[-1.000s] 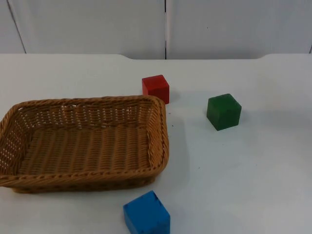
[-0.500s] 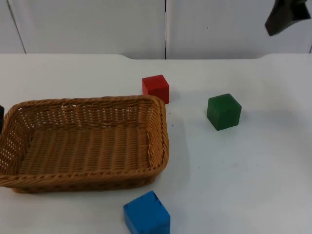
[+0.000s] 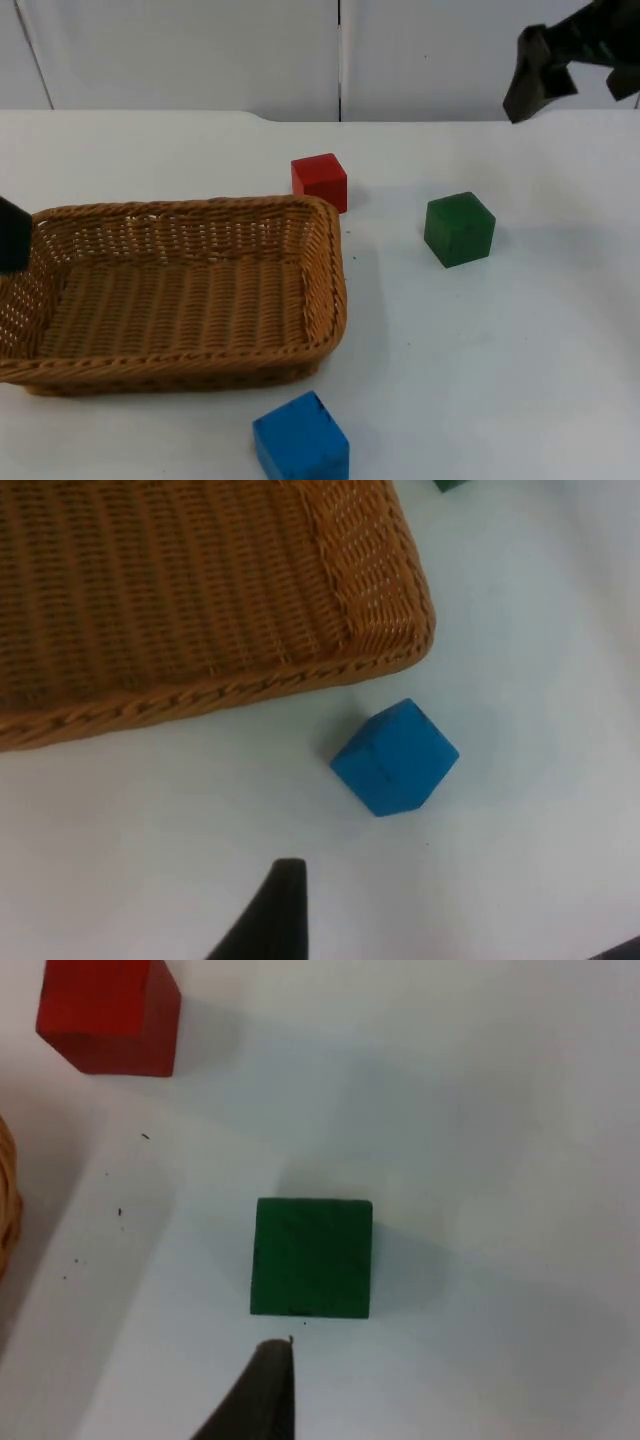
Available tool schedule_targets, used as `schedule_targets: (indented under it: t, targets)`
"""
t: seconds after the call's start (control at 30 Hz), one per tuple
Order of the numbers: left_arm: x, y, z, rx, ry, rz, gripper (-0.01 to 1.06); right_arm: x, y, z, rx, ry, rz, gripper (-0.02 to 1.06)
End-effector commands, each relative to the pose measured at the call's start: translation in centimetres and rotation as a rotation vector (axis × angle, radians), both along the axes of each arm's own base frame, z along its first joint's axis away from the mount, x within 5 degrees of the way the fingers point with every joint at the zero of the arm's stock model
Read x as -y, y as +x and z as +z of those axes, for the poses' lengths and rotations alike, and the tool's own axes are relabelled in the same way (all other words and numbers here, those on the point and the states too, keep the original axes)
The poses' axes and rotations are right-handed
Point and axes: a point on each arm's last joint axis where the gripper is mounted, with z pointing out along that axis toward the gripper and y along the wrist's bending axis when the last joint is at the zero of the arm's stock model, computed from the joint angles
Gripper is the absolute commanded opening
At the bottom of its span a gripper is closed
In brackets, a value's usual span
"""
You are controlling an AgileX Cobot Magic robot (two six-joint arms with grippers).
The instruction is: Pick up one cube with each hand and place exactly two cubes into the same basket, leaving the remaining cube outside.
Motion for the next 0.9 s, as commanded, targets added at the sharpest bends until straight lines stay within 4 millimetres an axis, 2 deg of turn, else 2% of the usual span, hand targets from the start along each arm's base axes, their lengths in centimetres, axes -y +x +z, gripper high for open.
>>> schedule_targets:
  t: [0.0, 0.23, 0.37, 0.6, 0.87]
  targets:
    - [0.1, 0.5, 0.0, -0.021, -0.022, 0.010, 1.05, -0.4, 0.4, -0.1, 0.025, 0.009, 0.008, 1.03]
    - [0.2, 2.3, -1.3, -0.138, -0.039, 0.015, 1.05, -0.8, 1.6, -1.1, 0.036, 0.009, 0.012, 1.03]
    - [0.6, 2.9, -1.7, -0.159, -0.054, 0.017, 1.05, -1.7, 2.3, -1.1, 0.040, 0.008, 0.031, 1.03]
    - [3.0, 3.8, -2.8, -0.168, 0.013, 0.052, 1.05, -3.3, 3.3, -1.3, 0.061, 0.006, 0.066, 1.03]
    - [6.5, 4.5, -5.1, -0.217, 0.115, 0.067, 1.05, -3.5, 3.6, -2.7, 0.042, -0.006, 0.072, 1.03]
